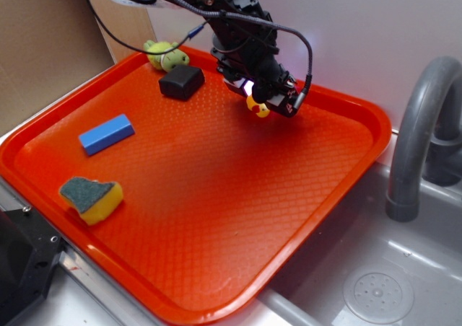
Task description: Grab the yellow duck.
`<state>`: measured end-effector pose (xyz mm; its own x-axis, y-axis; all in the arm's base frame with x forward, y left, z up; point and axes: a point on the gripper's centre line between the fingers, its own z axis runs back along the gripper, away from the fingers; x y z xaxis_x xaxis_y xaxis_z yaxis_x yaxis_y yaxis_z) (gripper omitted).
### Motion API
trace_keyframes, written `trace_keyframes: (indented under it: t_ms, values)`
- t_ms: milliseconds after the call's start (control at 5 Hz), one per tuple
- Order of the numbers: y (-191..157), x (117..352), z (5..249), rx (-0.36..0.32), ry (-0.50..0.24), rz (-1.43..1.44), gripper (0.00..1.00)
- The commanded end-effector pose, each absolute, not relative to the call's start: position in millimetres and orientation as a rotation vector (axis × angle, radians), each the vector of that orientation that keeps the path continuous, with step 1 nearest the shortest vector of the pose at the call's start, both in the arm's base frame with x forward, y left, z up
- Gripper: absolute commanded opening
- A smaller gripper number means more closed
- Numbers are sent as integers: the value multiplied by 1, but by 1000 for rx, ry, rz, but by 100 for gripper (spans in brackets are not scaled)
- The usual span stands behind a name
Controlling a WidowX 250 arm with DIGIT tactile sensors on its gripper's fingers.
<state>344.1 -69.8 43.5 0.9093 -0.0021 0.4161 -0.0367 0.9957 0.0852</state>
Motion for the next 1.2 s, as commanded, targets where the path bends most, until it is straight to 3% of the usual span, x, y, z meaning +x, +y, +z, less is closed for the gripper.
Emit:
trace_keyframes:
  t_ms: [0,400,600,800,1000]
  values:
    - [-79,330,92,149,-473,3,0]
    - [-60,288,188,77,-539,141,0]
    - [-44,264,221,31,-531,222,0]
    - [-28,231,246,29,-550,304,0]
    - [-14,216,253,-7,-537,371,0]
